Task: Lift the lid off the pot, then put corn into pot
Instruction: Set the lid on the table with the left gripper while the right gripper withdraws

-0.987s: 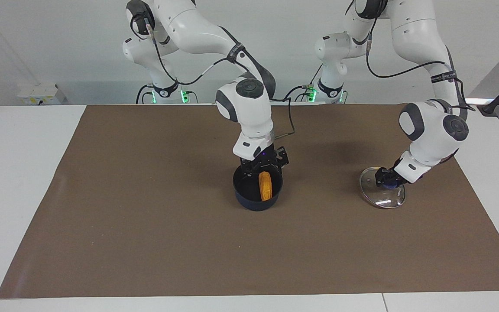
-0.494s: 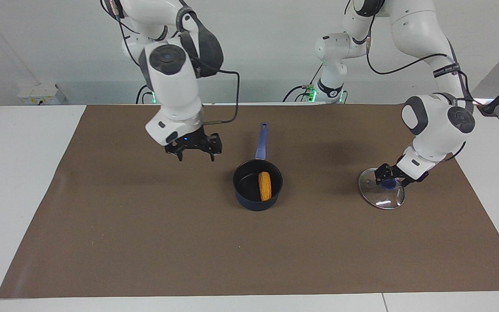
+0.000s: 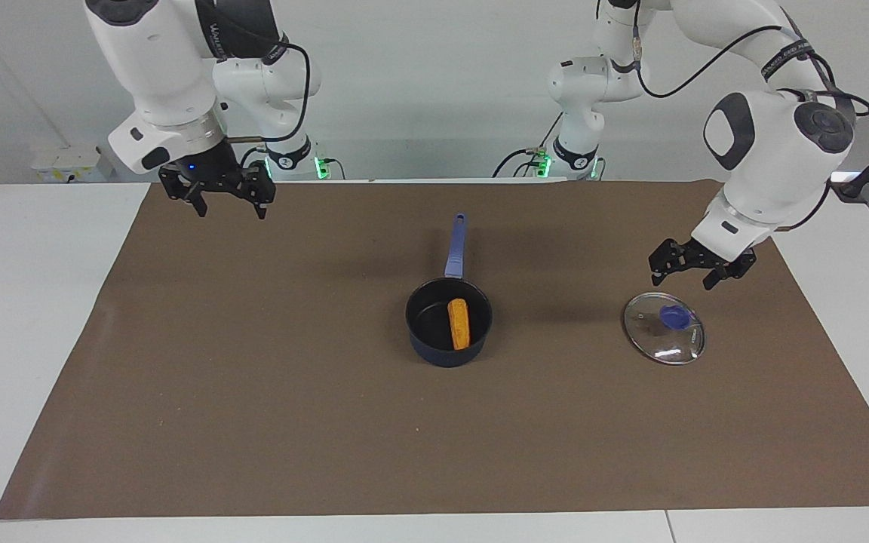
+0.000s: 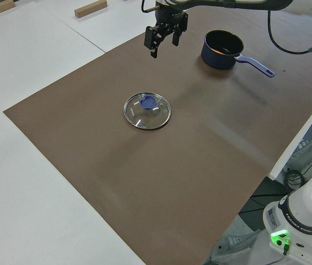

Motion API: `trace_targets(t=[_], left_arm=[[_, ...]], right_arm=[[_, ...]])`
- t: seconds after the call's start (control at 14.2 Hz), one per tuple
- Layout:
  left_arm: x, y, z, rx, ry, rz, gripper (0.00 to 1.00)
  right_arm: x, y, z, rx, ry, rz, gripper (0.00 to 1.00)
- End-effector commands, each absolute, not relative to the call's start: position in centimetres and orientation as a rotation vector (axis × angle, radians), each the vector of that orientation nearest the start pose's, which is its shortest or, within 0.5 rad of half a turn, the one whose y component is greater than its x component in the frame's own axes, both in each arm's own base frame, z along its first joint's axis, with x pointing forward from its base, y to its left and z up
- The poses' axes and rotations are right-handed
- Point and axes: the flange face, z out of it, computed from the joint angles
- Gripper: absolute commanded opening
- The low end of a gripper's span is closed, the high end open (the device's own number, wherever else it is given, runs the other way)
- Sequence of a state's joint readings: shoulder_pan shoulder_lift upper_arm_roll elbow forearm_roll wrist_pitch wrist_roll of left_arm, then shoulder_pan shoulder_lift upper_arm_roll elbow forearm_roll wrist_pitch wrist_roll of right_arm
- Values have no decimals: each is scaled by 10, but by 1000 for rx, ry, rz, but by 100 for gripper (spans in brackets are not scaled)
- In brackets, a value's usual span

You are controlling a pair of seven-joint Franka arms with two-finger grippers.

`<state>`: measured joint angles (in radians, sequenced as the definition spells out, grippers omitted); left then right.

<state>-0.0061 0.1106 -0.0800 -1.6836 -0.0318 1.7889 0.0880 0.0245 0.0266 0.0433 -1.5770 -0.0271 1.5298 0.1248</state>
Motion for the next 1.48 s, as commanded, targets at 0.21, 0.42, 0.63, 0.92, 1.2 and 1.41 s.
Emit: trace_targets(t=[0.21,0.42,0.63,0.92,1.2,1.41], left_arm=[[553,-48,567,-3152,236,104,100],[550,-42,572,-3153,217,100,100],[540,-36,585,-3152,201,121,100],[534,-54,584,-3130,163,173,100],[539,-58,612,-3134,147,111,100],[532,-58,595,-3134,140,154,100]], right_arm=[[541,20,598,-3178,90,144,100],[539,8,604,-3165,122,151,100],[533,5,615,-3170,130,126,100],[527,-2,604,-3171,125,124,100],[530,-11,608,-3172,148,125,100],[533,-17,620,-3179,161,135,100]])
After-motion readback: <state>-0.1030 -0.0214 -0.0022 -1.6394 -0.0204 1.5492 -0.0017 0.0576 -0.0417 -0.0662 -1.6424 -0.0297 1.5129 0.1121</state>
